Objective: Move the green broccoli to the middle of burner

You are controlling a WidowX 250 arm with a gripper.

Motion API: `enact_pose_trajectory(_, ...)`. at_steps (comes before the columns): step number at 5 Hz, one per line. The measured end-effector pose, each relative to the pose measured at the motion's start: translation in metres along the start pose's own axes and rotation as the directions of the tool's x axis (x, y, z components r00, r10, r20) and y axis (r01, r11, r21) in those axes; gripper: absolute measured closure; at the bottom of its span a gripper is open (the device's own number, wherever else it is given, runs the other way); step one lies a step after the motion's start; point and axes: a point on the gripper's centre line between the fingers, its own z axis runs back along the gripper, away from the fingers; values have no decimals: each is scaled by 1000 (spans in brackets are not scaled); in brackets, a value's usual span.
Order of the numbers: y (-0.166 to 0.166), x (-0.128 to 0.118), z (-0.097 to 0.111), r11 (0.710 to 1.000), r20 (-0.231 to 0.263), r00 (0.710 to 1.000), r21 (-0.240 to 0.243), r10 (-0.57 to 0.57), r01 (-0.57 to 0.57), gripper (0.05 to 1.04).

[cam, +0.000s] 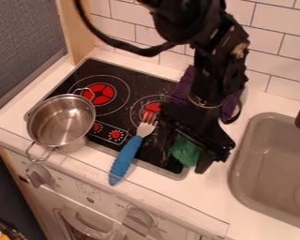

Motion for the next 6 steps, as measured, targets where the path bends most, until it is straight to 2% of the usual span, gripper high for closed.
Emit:
enact_pose_trajectory(2, 1, 8, 0, 1000, 19, 1000, -17, 15, -15, 251)
enact_pose_trajectory(3, 1, 8, -1, 1000, 15, 1000, -29, 13, -12, 253)
enact_pose_trajectory(4, 8, 14, 9, 998, 39, 999, -55, 34, -32, 373)
enact_pose_trajectory(5, 28, 30, 36, 994, 108, 990, -77, 90, -82, 674)
enact_pose_trajectory(6, 77, 42, 60, 982, 150, 972, -81, 180, -169, 915)
